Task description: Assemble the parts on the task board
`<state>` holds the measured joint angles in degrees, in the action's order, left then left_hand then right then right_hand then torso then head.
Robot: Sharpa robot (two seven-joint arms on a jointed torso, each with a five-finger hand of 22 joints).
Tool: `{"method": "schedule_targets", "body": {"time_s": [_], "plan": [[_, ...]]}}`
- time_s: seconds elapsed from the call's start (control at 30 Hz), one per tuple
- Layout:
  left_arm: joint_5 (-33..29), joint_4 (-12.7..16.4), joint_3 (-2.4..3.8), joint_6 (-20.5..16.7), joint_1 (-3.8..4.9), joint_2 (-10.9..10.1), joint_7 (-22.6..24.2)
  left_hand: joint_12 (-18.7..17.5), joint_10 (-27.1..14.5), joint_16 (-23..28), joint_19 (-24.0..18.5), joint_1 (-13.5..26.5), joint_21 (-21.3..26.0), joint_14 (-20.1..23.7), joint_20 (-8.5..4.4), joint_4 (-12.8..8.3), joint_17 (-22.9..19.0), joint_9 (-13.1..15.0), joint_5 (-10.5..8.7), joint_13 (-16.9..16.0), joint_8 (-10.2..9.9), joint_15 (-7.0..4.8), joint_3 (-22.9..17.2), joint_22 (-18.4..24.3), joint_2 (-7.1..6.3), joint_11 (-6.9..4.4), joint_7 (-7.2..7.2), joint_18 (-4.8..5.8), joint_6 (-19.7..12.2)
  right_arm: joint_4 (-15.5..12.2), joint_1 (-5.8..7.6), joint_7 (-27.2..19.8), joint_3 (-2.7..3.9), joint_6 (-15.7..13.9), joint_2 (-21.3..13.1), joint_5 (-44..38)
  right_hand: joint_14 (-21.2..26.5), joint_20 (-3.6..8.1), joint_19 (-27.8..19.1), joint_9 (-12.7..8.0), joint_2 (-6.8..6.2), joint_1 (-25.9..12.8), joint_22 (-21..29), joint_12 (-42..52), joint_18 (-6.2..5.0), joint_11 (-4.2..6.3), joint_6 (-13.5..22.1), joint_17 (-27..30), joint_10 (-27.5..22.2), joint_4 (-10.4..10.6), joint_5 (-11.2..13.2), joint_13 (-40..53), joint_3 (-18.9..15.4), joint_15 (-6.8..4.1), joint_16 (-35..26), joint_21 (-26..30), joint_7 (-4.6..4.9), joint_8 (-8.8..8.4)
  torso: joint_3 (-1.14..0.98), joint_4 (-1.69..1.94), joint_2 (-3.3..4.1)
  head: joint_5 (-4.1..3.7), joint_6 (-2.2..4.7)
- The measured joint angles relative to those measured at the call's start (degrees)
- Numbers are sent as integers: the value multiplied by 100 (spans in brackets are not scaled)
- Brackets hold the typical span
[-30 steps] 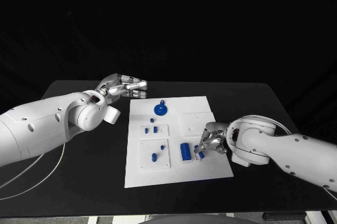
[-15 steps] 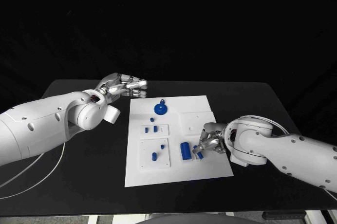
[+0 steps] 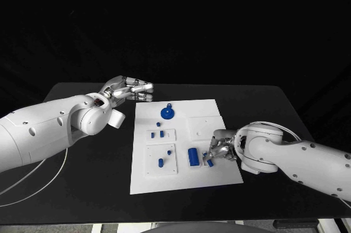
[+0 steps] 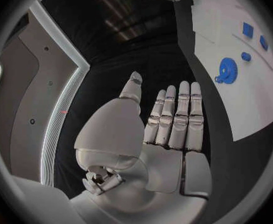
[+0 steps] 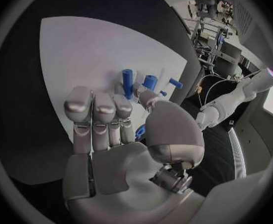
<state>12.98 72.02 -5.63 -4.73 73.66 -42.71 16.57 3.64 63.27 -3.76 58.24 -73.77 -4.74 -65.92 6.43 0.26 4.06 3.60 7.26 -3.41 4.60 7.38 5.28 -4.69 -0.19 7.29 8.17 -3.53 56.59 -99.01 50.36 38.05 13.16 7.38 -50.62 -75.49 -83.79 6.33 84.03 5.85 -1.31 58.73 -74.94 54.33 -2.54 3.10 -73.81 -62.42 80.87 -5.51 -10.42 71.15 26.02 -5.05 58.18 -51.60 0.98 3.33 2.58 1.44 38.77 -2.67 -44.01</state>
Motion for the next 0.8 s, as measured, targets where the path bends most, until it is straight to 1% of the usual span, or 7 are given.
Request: {"method": "schedule_targets", "body": {"time_s": [0.23, 0.3, 0.57, 0.67, 0.8], "plan": [[0, 0, 0, 2, 0, -4, -2, 0, 0, 0, 0, 0, 0, 0, 0, 0, 0, 0, 0, 0, 0, 0, 0, 0, 0, 0, 0, 0, 0, -16, 5, 27, 5, 34, -6, -43, 0, 0, 0, 29, -6, -6, -1, 0, -2, 0, 6, 0, -1, 0, 0, 0, 0, 0, 0, 0, 5, -2, -1, 0, 0, 3, -3], [0, 0, 0, 2, 0, -5, -2, 0, 0, 0, 0, 0, 0, 0, 0, 0, 0, 0, 0, 0, 0, 0, 0, 0, 0, 0, 0, 0, 0, -21, 5, 30, 5, 31, -9, -56, -16, 0, 0, 28, -6, -6, 0, 0, -1, 0, 7, 0, 0, 0, 1, 11, 0, -16, 0, 0, 6, -2, -2, 0, 0, 3, 1], [0, 1, 0, 4, 0, -5, -3, 0, 0, 0, 0, 0, 0, 0, 0, 0, 0, 0, 0, 0, 0, 0, 0, 0, 0, 0, 0, 0, 0, -35, 1, 30, 2, -33, -2, -90, -16, 0, 0, 9, -7, -6, 0, 0, -3, -1, -2, 0, 0, 23, 5, 22, 23, -16, 0, 0, -3, 15, -2, -1, 1, 6, 15], [0, 1, 0, 5, 0, -5, -3, 0, 0, 0, 0, 0, 0, 0, 0, 0, 0, 0, 0, 0, 0, 0, 0, 0, 0, 0, 0, 0, 0, -38, 1, 30, 2, -61, 5, -95, 0, 0, 0, 5, -21, -21, 0, 0, -3, -2, -18, -1, 0, 23, 5, 30, 23, -32, 0, 0, 12, 16, -4, -1, 1, 6, 16], [0, 0, 0, 6, 0, -3, -4, 0, 0, 0, 0, 0, 0, 0, 0, 0, 0, 0, 0, 0, 0, 0, 0, 0, 0, 0, 0, 0, 0, -34, 1, 28, 2, -90, 18, -97, 0, 21, -21, 2, 12, -54, 0, 0, -3, -2, -18, -1, 1, 46, 30, 30, 46, -32, 0, 0, 12, 16, -3, -1, 1, 7, 16]]}}
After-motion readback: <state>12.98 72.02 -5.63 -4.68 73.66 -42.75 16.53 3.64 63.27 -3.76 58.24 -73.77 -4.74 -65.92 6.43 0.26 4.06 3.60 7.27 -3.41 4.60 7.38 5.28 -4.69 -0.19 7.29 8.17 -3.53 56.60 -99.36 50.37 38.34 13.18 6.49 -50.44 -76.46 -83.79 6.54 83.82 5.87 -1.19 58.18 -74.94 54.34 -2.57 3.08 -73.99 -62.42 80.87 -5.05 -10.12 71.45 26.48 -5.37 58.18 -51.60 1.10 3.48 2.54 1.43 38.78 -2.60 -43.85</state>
